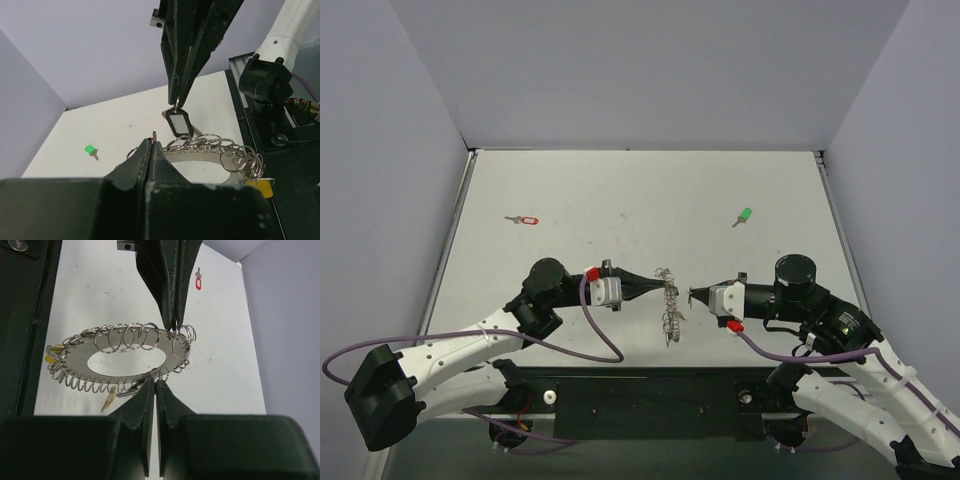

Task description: Put the keys on the keyring

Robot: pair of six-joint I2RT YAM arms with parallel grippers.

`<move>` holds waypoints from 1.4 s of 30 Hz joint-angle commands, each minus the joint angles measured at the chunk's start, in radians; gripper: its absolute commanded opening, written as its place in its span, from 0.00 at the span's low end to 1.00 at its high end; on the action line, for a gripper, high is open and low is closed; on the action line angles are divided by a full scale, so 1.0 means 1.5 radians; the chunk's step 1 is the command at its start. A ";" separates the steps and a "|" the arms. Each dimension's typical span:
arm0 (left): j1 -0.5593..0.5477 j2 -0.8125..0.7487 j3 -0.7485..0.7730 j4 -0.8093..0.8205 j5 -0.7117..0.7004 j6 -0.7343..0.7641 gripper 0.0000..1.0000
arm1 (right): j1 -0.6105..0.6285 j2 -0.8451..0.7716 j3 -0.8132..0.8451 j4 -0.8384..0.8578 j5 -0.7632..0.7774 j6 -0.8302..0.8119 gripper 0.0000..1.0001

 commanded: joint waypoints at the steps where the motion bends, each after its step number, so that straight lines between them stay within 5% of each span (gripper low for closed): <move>1: -0.009 -0.026 0.003 0.015 0.000 0.053 0.00 | 0.018 -0.010 -0.011 0.062 0.033 0.023 0.00; 22: -0.015 -0.016 -0.012 0.070 0.044 0.019 0.00 | 0.029 -0.012 -0.030 0.119 0.005 0.142 0.00; 42: -0.016 0.004 -0.046 0.231 0.011 -0.099 0.00 | 0.029 0.002 -0.047 0.199 -0.028 0.212 0.00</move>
